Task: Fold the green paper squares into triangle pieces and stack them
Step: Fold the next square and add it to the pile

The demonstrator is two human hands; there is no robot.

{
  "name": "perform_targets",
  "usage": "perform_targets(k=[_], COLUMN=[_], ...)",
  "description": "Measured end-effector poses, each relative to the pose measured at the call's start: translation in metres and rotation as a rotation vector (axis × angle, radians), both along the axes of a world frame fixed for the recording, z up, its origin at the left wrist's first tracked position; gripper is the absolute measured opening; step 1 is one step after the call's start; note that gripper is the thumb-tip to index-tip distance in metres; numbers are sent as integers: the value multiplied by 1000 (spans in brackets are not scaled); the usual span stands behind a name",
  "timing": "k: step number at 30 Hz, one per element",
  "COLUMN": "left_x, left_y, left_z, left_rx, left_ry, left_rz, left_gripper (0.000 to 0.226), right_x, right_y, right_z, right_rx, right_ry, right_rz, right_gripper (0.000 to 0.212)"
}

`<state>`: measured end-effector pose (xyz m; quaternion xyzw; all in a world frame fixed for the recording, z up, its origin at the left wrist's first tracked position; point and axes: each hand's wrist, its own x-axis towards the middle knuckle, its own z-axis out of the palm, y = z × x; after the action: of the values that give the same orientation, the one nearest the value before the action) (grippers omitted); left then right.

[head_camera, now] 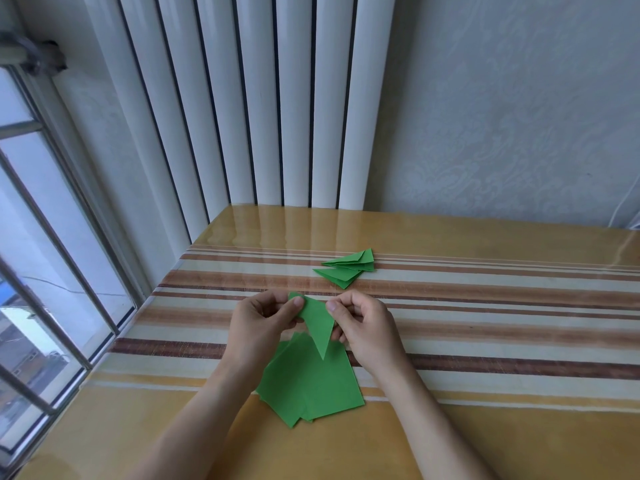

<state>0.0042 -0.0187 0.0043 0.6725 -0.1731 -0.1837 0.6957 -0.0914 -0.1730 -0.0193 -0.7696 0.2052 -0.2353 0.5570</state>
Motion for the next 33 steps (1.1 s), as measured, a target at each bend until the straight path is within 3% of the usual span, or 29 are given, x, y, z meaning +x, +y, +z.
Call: perform_targets(k=[7,15,20,29,33], left_x=[0,4,-1,-1,-4], left_y=[-1,0,1,1,0], left_z=[-4,-6,-2,-3,0], left_rx=[42,128,129,78,38], left_ry=[-86,-249,-222,-129,-151], left_rz=[-152,-19,-39,-29,-72], left_gripper=[11,11,2,27,16], right_x=[1,1,1,1,2], right_y=[1,-2,0,3,3], right_z=[-2,-1,-1,1,-1], right_rx=[-18,-65,-69,-63,-46], right_ry=[18,-31,-56,-114,-112], right_rz=[61,-42,-12,64,83], right_gripper=[8,9,9,8,8])
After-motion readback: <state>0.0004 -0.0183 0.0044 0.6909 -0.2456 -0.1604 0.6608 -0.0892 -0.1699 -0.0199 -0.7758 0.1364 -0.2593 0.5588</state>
